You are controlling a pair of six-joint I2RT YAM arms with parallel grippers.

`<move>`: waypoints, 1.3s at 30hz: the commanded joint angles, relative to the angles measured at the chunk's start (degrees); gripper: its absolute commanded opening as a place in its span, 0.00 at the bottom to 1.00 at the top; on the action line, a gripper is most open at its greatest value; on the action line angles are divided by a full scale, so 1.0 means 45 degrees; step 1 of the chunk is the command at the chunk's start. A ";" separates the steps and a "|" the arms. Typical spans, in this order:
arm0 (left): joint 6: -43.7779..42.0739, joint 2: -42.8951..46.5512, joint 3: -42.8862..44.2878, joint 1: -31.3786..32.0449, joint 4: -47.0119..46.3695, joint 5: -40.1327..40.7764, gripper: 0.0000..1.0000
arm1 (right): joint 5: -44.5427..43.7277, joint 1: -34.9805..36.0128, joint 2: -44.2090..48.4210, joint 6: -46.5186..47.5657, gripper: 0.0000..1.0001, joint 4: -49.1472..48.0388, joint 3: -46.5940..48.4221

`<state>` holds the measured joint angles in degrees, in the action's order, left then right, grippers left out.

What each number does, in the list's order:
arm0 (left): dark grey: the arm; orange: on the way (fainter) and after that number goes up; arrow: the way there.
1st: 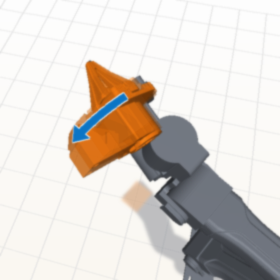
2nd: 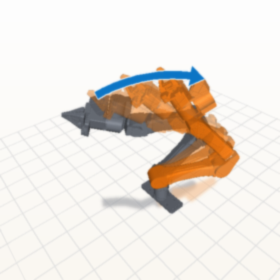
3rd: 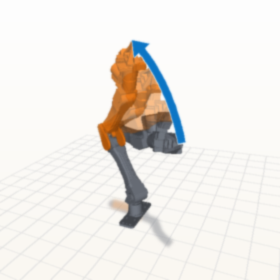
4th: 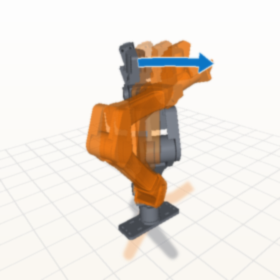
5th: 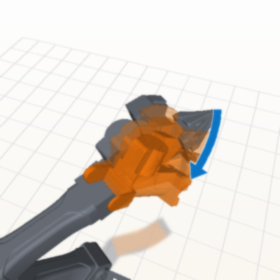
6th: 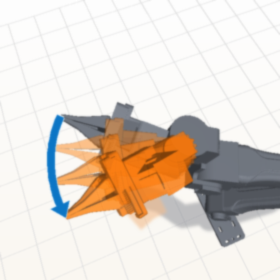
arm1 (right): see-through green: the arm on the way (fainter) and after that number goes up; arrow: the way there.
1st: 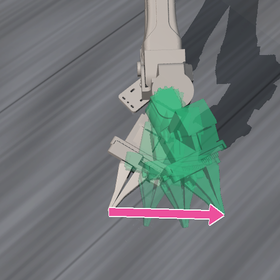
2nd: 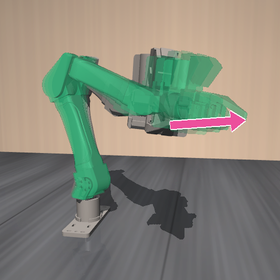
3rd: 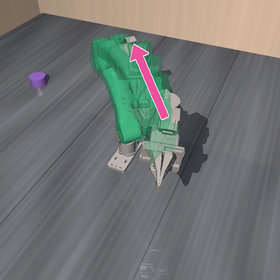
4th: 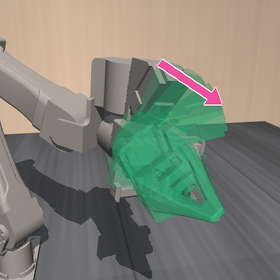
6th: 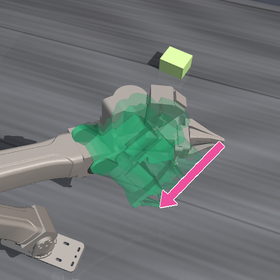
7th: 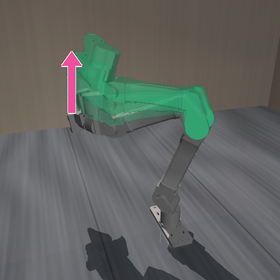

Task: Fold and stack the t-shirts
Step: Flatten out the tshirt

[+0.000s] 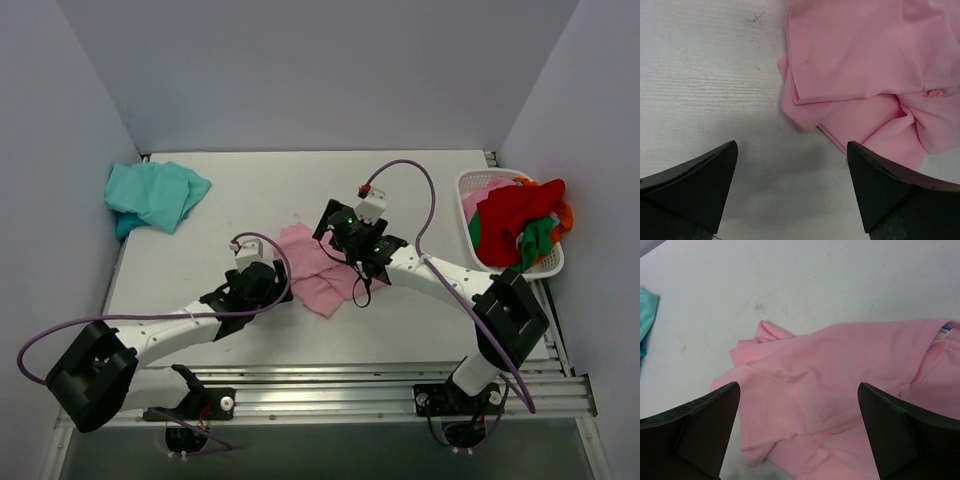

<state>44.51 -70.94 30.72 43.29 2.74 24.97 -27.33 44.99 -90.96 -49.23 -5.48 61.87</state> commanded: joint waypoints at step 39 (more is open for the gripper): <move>0.1632 -0.3085 0.0889 0.0752 -0.1899 0.3042 0.02 | 0.0975 -0.0312 0.0095 0.0492 0.99 -0.0638 -0.0761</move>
<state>50.89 -86.65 34.24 46.41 -6.87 35.55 -23.92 42.52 -91.29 -47.29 -6.83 57.49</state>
